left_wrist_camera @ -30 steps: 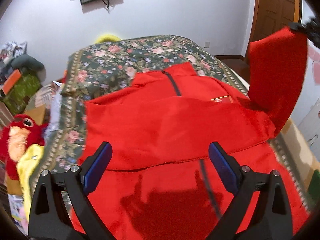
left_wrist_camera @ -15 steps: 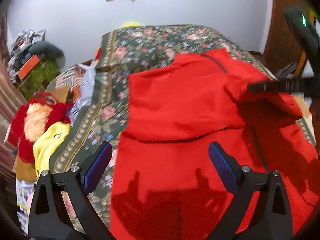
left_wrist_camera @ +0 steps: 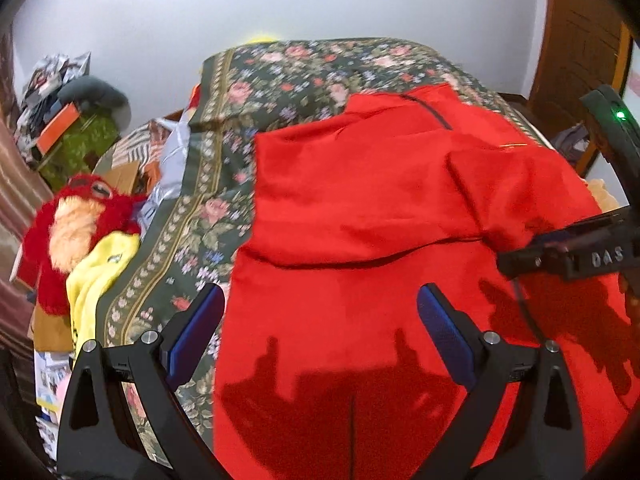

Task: Fold large clothes

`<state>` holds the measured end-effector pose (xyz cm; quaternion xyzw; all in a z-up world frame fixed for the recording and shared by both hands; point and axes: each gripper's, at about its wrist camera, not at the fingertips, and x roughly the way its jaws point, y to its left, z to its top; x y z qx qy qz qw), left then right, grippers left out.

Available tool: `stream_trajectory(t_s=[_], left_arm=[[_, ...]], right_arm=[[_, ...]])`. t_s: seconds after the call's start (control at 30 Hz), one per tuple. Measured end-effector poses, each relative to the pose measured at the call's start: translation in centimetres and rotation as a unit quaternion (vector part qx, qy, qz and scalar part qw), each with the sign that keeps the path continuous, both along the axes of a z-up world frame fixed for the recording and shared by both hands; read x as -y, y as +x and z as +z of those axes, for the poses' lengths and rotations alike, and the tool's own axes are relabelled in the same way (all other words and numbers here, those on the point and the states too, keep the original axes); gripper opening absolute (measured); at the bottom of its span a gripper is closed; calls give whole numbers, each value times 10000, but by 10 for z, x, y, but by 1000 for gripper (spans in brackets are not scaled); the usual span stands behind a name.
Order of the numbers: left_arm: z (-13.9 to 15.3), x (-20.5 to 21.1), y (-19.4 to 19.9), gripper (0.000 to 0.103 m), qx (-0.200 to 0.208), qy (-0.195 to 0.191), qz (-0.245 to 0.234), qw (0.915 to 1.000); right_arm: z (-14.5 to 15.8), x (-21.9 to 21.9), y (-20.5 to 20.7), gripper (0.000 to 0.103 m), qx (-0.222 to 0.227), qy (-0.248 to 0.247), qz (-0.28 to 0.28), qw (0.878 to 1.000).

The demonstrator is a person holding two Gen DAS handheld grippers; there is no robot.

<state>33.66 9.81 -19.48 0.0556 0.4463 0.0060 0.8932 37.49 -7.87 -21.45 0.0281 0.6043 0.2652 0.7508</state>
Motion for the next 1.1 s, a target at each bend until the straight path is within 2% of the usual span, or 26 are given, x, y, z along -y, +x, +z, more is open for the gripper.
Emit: stream_trajectory(t_s=[0.17, 0.33, 0.47, 0.57, 0.73, 0.83, 0.93, 1.1], left_arm=[[21, 36, 4, 98, 179, 76, -316, 9993], [30, 77, 17, 98, 213, 117, -635, 9977], [24, 119, 30, 98, 155, 282, -1024, 9942], [8, 158, 41, 98, 32, 597, -1377, 9887], [-18, 208, 54, 98, -185, 908, -1825, 9788], [-32, 235, 62, 98, -323, 848, -2126, 9729], [-48, 253, 70, 97, -472, 905, -2197, 9702], [-74, 271, 84, 83, -890, 743, -2270, 9670]], right_arm=[[28, 39, -13, 54, 371, 85, -30, 9993], [54, 95, -19, 63, 1119, -206, -454, 9925], [61, 138, -21, 63, 1509, -497, -826, 9838], [57, 167, -18, 63, 1578, -630, -1088, 9794], [39, 197, -9, 63, 1571, -959, -1347, 9736], [23, 207, -3, 63, 1415, -926, -1379, 9759], [9, 207, 3, 63, 1306, -913, -1377, 9776], [-8, 198, 10, 63, 1227, -919, -1254, 9802]])
